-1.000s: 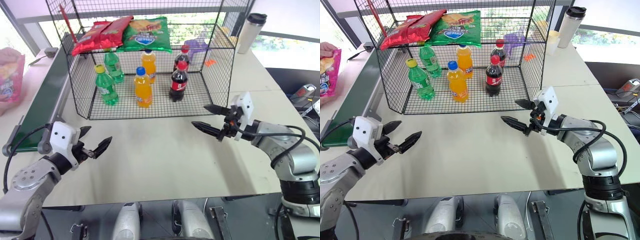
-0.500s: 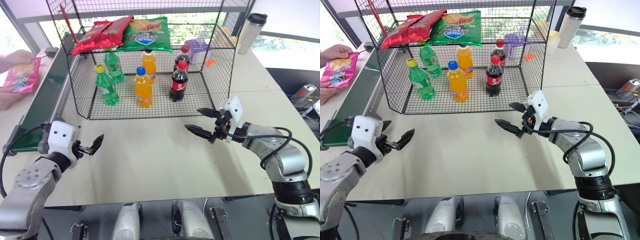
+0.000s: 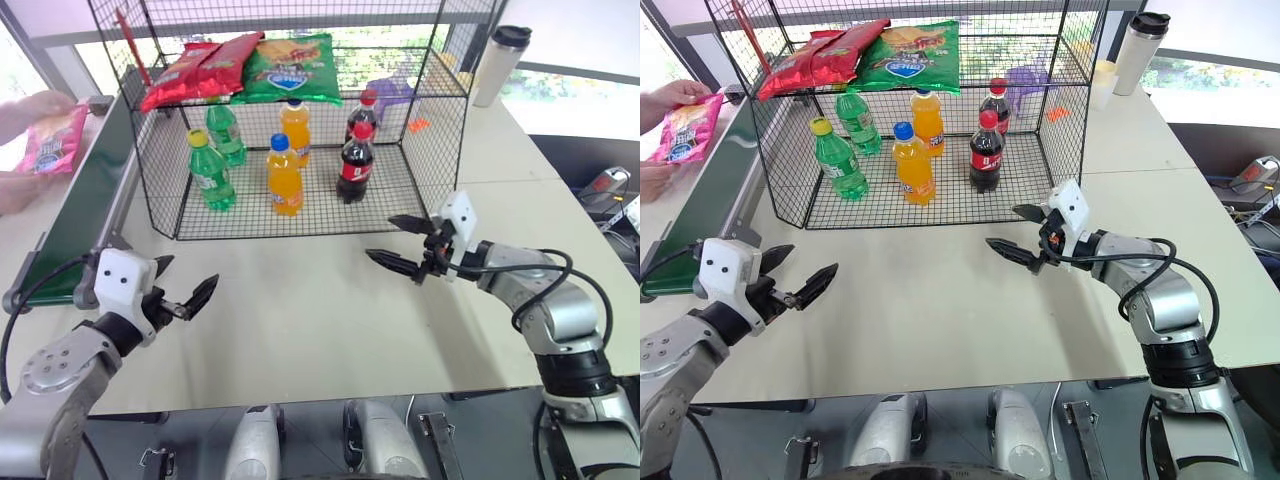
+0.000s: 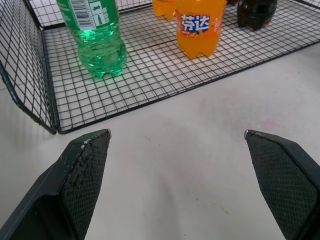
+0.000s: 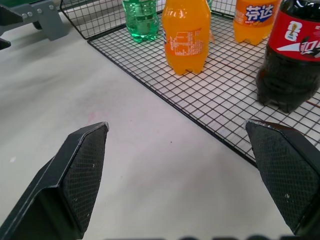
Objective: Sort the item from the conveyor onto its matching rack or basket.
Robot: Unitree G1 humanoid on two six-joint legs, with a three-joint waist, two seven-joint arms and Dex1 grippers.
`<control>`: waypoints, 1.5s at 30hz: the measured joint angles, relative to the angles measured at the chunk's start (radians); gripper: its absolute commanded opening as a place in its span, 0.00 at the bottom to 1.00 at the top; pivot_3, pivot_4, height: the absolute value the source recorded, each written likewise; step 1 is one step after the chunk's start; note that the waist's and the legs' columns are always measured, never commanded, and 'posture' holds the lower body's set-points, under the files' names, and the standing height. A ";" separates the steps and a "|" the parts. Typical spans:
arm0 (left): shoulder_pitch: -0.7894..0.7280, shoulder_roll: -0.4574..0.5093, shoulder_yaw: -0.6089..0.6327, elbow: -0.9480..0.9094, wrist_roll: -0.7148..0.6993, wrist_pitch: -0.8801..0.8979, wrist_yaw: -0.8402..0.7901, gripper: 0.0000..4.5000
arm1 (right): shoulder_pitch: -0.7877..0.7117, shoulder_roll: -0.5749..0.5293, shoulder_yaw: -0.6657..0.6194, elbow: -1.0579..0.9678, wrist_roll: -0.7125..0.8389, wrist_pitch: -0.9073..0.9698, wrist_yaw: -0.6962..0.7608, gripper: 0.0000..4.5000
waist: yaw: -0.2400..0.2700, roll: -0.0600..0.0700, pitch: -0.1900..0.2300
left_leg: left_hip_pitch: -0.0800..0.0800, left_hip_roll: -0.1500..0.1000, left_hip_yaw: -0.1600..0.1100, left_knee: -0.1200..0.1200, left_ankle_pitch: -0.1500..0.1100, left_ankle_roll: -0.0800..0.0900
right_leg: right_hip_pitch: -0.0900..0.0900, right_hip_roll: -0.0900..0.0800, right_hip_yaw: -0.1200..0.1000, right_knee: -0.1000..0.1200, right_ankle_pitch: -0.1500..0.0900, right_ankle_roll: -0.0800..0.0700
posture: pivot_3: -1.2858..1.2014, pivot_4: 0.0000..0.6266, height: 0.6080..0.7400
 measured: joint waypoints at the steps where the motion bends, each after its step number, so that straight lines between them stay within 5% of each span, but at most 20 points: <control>1: 0.008 -0.001 0.000 -0.006 0.000 0.001 0.002 0.99 | -0.008 0.004 0.006 0.009 -0.004 -0.003 0.004 1.00 | 0.000 0.000 0.000 | 0.000 0.000 0.000 0.000 0.000 0.000 | 0.000 0.000 0.000 0.000 0.000 0.000 | 0.52 0.24 1.00; 45: 0.009 -0.016 0.046 -0.006 0.024 -0.025 0.040 0.99 | -0.057 0.064 0.024 0.096 -0.062 -0.058 -0.003 1.00 | 0.001 0.000 0.000 | 0.000 0.000 0.000 0.000 0.000 0.000 | 0.000 0.000 0.000 0.000 0.001 -0.001 | 0.52 0.24 1.00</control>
